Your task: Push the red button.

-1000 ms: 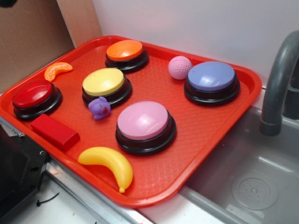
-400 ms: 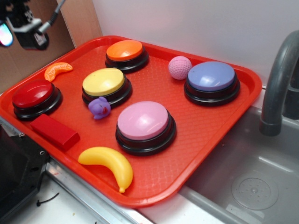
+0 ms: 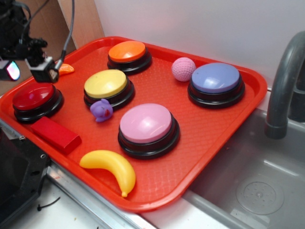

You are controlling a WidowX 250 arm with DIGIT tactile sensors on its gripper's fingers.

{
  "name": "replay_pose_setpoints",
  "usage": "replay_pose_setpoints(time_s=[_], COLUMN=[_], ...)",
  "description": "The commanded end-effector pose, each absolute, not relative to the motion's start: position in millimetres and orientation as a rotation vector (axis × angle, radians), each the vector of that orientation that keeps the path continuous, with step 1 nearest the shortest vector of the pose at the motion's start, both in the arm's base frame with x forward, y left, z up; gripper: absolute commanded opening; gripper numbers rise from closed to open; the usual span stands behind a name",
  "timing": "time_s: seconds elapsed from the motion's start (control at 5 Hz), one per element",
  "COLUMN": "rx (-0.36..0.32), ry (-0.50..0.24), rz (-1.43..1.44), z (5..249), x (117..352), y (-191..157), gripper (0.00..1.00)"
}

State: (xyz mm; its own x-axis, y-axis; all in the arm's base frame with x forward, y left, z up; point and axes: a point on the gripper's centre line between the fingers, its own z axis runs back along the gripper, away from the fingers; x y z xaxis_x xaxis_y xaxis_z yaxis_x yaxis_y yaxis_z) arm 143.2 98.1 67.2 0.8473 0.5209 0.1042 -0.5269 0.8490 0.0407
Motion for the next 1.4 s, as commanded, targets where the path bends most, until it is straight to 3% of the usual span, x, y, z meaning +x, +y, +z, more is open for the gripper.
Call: replay_pose_setpoints(time_s=[0.0,0.4,1.2], rx=[0.085,0.087,0.086], ry=[-0.082,-0.047,-0.018], rz=[0.538,0.52,0.508], z=[50.2,48.4,85.0], x=[151.1,154.0,152.6], y=[104.0,104.1,109.0], gripper=[1.0,1.0,1.0])
